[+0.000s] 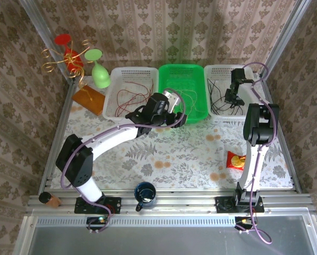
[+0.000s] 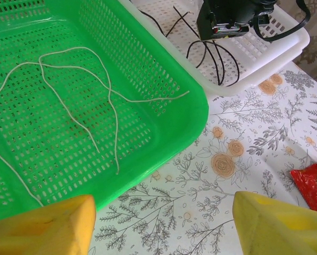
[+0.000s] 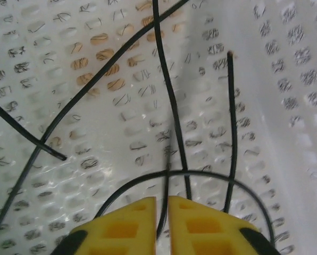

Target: Untangle the cables

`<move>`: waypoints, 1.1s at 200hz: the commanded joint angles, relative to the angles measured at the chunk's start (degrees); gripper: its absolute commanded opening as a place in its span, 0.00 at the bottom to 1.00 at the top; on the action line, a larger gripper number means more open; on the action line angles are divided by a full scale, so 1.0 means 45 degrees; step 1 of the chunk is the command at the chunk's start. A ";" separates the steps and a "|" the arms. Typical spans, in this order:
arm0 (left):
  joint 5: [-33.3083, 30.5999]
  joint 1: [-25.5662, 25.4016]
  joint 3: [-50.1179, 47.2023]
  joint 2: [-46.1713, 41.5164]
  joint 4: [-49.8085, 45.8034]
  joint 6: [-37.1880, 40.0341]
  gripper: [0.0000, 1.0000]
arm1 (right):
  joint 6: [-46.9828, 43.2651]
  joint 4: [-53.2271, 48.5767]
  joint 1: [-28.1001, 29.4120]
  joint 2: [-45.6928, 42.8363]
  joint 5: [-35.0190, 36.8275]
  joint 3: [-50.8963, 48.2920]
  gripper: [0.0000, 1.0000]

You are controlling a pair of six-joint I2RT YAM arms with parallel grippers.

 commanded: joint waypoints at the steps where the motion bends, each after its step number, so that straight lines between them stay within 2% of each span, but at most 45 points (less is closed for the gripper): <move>1: 0.0271 -0.0015 0.0576 0.0047 -0.0296 0.0285 0.70 | 0.0314 -0.0723 -0.0093 -0.1038 -0.0618 0.0280 0.42; 16: 0.0249 0.0041 0.0543 0.0004 -0.0313 0.0377 0.70 | 0.0423 -0.0823 -0.0093 -0.1904 -0.0265 0.0110 0.58; 22: 0.0230 0.0074 0.0530 -0.0030 -0.0349 0.0414 0.70 | 0.0401 -0.0823 -0.0112 -0.2277 -0.0164 -0.0021 0.74; 32: 0.0225 0.0150 0.0527 -0.0085 -0.0436 0.0425 0.70 | 0.0471 -0.0785 -0.0107 -0.2935 0.0006 -0.0321 0.87; 51: 0.0210 0.0329 0.0349 -0.0315 -0.0482 0.0424 0.70 | 0.0465 -0.0409 -0.0112 -0.4181 -0.0276 -0.1167 0.94; 67: 0.0205 0.0489 0.0144 -0.0561 -0.0428 0.0430 0.71 | 0.0432 -0.0028 -0.0112 -0.5024 -0.1294 -0.1858 0.96; 87: 0.0286 0.0704 -0.0085 -0.0821 -0.0445 0.0407 0.71 | 0.0192 0.0668 -0.0065 -0.5627 -0.3946 -0.2320 0.96; 101: 0.0308 0.0819 -0.0203 -0.0945 -0.0496 0.0420 0.71 | 0.0217 0.0951 0.0142 -0.5547 -0.4678 -0.2205 0.92; 121: 0.0303 0.0957 -0.0358 -0.1125 -0.0531 0.0415 0.72 | 0.0088 0.0967 0.0581 -0.4789 -0.4718 -0.1468 0.85; 137: 0.0270 0.1023 -0.0496 -0.1286 -0.0501 0.0360 0.72 | -0.0060 0.0271 0.0845 -0.3638 -0.4876 -0.0101 0.72; 172: 0.0229 0.1058 -0.0693 -0.1434 -0.0460 0.0205 0.72 | -0.0485 -0.1068 0.1244 -0.1388 -0.4720 0.2891 0.60; 220: 0.0621 0.1169 -0.0272 -0.0956 -0.0280 0.0126 0.72 | -0.0797 -0.1972 0.1436 0.0386 -0.4385 0.5011 0.45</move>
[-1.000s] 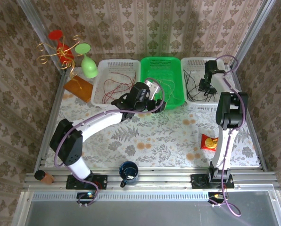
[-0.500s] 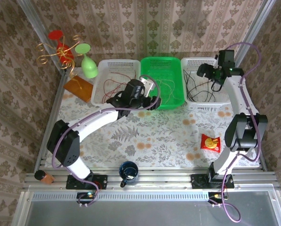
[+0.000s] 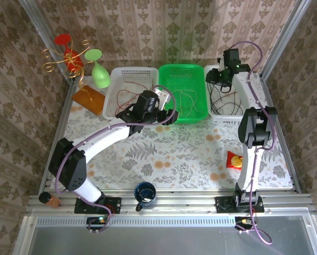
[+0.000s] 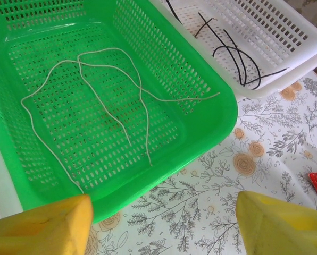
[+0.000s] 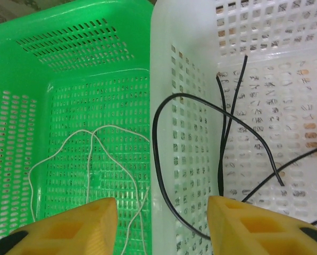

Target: Untangle the cables

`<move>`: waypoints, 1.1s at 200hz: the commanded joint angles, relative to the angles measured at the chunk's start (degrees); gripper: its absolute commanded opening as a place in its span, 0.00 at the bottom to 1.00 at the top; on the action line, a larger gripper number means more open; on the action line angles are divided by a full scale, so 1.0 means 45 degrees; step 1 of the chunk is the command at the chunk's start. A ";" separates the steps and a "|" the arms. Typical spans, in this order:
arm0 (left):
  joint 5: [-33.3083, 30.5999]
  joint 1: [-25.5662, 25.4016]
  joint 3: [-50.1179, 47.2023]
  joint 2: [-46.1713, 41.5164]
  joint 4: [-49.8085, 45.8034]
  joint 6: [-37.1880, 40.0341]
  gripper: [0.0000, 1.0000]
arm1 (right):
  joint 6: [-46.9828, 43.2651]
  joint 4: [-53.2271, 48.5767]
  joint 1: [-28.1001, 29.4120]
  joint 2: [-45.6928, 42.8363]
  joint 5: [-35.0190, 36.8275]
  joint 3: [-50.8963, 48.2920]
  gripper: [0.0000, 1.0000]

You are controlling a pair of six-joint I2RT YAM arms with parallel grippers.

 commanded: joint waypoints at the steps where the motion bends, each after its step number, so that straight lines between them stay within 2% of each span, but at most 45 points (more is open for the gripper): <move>1: 0.0475 0.0158 0.0398 0.0050 0.0076 -0.0041 0.72 | -0.0361 -0.0993 0.0044 0.0594 0.0059 0.0992 0.45; 24: 0.0679 0.0224 0.1171 0.0488 -0.0277 0.0162 0.72 | -0.0429 -0.0926 0.0032 0.0977 -0.0106 0.1340 0.40; 77: 0.0948 0.0319 0.2218 0.1257 -0.0600 0.0322 0.72 | -0.0595 -0.1680 0.0090 0.2083 -0.0413 0.2937 0.38; 112: 0.0975 0.0327 0.2425 0.1452 -0.0606 0.0303 0.72 | -0.0687 -0.2074 0.0163 0.2617 -0.0561 0.3634 0.33; 168: 0.0993 0.0328 0.2370 0.1390 -0.0704 0.0294 0.72 | -0.0681 -0.2182 0.0274 0.2874 -0.0747 0.3741 0.32; 220: 0.0978 0.0332 0.2254 0.1245 -0.0746 0.0313 0.72 | -0.0769 -0.2359 0.0267 0.2837 -0.0331 0.3741 0.02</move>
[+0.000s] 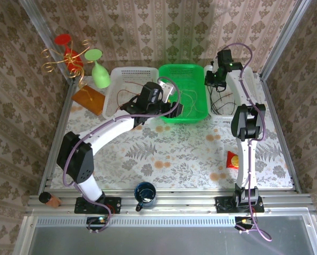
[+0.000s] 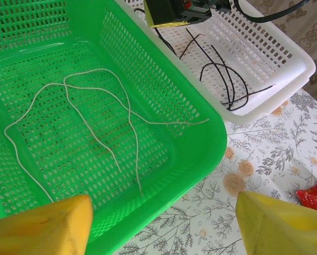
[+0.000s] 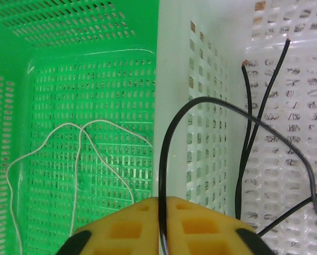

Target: Untangle the cables

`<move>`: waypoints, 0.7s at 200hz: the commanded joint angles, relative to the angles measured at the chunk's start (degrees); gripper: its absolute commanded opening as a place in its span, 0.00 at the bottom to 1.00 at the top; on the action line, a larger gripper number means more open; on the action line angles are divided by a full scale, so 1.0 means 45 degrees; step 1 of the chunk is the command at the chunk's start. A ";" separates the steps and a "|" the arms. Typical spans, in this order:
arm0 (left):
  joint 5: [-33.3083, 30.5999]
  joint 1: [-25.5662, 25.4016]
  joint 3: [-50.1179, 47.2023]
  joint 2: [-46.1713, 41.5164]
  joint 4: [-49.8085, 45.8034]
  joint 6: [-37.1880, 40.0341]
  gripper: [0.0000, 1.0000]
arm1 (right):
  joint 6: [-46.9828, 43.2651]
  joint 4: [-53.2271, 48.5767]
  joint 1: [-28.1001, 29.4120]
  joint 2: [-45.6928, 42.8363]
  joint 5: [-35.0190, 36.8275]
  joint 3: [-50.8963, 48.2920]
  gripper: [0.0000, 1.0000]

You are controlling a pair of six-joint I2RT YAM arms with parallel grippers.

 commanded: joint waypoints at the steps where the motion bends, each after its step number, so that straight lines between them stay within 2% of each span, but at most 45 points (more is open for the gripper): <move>1: 0.0208 0.0097 0.0179 -0.0155 -0.0249 0.0201 0.72 | -0.0227 -0.0553 0.0058 0.0028 0.0149 0.0458 0.02; 59: 0.0159 0.0092 0.0246 -0.0125 -0.0280 0.0054 0.72 | -0.0734 -0.0955 -0.0150 -0.0484 0.1599 0.0255 0.00; 102: 0.0342 0.0040 0.0463 0.0261 -0.0069 -0.0175 0.72 | -0.0785 -0.0385 -0.0547 -0.0749 0.1176 -0.1515 0.00; 140: 0.0323 -0.0083 0.0764 0.0341 -0.0312 -0.0083 0.72 | -0.0652 -0.0763 -0.0797 0.0558 0.0993 -0.1180 0.00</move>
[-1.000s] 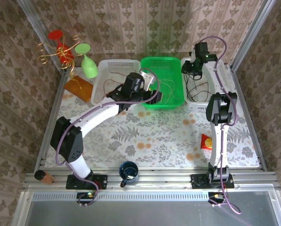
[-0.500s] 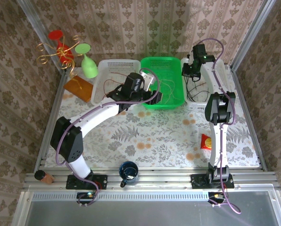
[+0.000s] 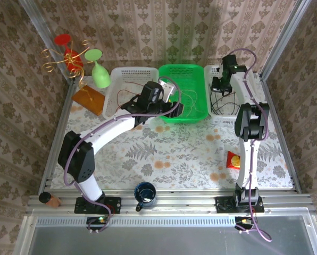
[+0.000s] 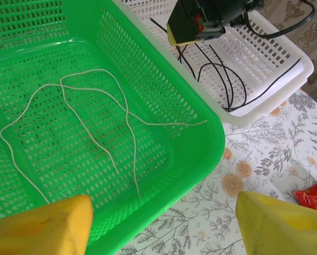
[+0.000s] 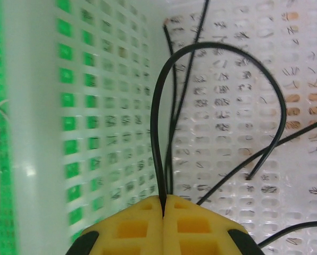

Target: Untangle the cables

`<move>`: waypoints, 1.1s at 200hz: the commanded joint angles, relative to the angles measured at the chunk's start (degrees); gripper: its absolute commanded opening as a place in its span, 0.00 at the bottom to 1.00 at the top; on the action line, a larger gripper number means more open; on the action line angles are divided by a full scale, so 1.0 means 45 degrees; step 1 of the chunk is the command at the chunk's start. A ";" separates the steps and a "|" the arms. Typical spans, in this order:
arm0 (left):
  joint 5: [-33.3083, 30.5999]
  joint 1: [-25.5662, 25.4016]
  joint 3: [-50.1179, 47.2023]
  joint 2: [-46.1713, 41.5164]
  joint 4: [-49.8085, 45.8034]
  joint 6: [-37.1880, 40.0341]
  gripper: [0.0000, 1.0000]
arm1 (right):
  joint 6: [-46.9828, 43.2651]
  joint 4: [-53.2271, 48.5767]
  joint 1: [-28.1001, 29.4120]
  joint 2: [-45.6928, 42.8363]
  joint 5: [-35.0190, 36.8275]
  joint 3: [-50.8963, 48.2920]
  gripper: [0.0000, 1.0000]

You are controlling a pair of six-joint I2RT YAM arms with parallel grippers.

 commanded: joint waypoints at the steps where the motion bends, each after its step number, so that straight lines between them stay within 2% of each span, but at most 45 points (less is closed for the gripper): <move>1: 0.0216 -0.0070 0.0473 0.0108 -0.0236 -0.0080 0.72 | -0.0006 -0.0485 -0.0173 0.0761 -0.0085 0.0238 0.00; 76: 0.0137 -0.0089 0.0493 0.0046 -0.0393 -0.0262 0.72 | -0.0153 -0.1067 -0.0265 0.1324 -0.0622 0.0946 0.00; 104: 0.0120 -0.0161 0.0470 -0.0006 -0.0358 -0.0252 0.72 | 0.0036 -0.0625 -0.0136 0.0877 -0.2027 0.0843 0.00; 126: 0.0099 -0.0241 0.0401 -0.0121 -0.0373 -0.0244 0.72 | 0.1200 0.0665 -0.0146 0.0246 -0.3830 0.0235 0.00; 166: -0.0036 -0.0312 0.0118 -0.0427 -0.0438 -0.0185 0.73 | 0.2438 0.1946 -0.0203 -0.0086 -0.4671 -0.0114 0.00; 220: -0.0078 -0.0317 -0.0094 -0.0560 -0.0433 -0.0207 0.73 | 0.2910 0.2497 -0.0810 -0.0094 -0.3619 -0.1166 0.00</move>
